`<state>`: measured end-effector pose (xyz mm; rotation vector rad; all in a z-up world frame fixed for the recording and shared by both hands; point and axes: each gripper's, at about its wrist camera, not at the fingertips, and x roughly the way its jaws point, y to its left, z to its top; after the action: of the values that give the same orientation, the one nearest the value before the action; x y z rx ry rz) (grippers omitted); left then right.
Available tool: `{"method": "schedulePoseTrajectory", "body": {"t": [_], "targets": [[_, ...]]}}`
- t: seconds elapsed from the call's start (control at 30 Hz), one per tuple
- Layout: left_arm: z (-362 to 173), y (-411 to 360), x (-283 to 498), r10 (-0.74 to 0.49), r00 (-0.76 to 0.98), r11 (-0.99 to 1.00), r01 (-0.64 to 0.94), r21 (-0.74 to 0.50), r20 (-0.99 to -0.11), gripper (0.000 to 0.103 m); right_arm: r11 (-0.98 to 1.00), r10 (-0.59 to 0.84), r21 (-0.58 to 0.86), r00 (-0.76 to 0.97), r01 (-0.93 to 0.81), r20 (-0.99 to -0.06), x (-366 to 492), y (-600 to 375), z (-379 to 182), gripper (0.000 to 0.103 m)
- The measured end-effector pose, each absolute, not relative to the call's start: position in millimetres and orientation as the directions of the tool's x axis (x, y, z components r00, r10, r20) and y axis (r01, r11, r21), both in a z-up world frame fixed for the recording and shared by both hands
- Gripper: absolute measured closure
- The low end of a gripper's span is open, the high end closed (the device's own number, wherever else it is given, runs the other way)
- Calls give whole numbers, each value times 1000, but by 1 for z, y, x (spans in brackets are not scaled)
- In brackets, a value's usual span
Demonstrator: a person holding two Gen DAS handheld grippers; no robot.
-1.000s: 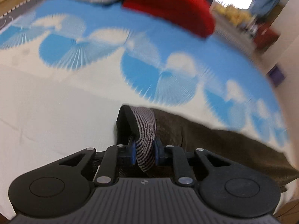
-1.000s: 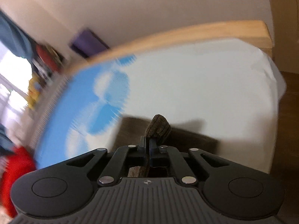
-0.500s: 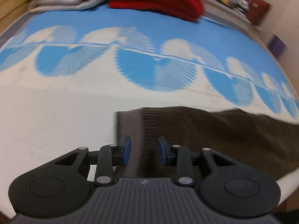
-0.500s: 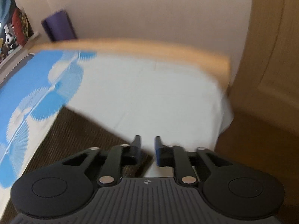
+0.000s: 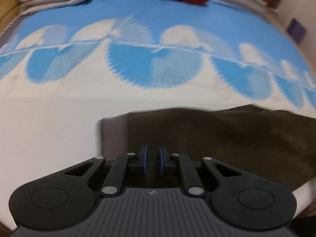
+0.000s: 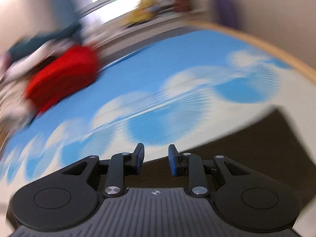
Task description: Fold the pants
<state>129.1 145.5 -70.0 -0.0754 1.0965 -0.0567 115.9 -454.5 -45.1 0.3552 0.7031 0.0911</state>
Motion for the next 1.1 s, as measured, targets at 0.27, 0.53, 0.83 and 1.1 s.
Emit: {"method": "schedulePoseTrajectory", "body": {"t": [0.27, 0.53, 0.83, 1.1], "targets": [[-84, 46, 178, -263, 368, 947, 275, -165, -892, 90, 885, 449, 261, 559, -385, -697, 164, -283, -59, 75], [-131, 8, 206, -385, 299, 871, 432, -236, -873, 91, 896, 385, 207, 455, -393, -803, 204, -230, -108, 76], [-144, 32, 243, -253, 414, 963, 190, -189, -875, 98, 958, 286, 229, 483, -175, -828, 241, -240, -128, 100], [-147, -18, 226, -467, 347, 841, 459, -287, -813, 98, 940, 338, 316, 489, -130, -804, 244, -256, -119, 98]]}}
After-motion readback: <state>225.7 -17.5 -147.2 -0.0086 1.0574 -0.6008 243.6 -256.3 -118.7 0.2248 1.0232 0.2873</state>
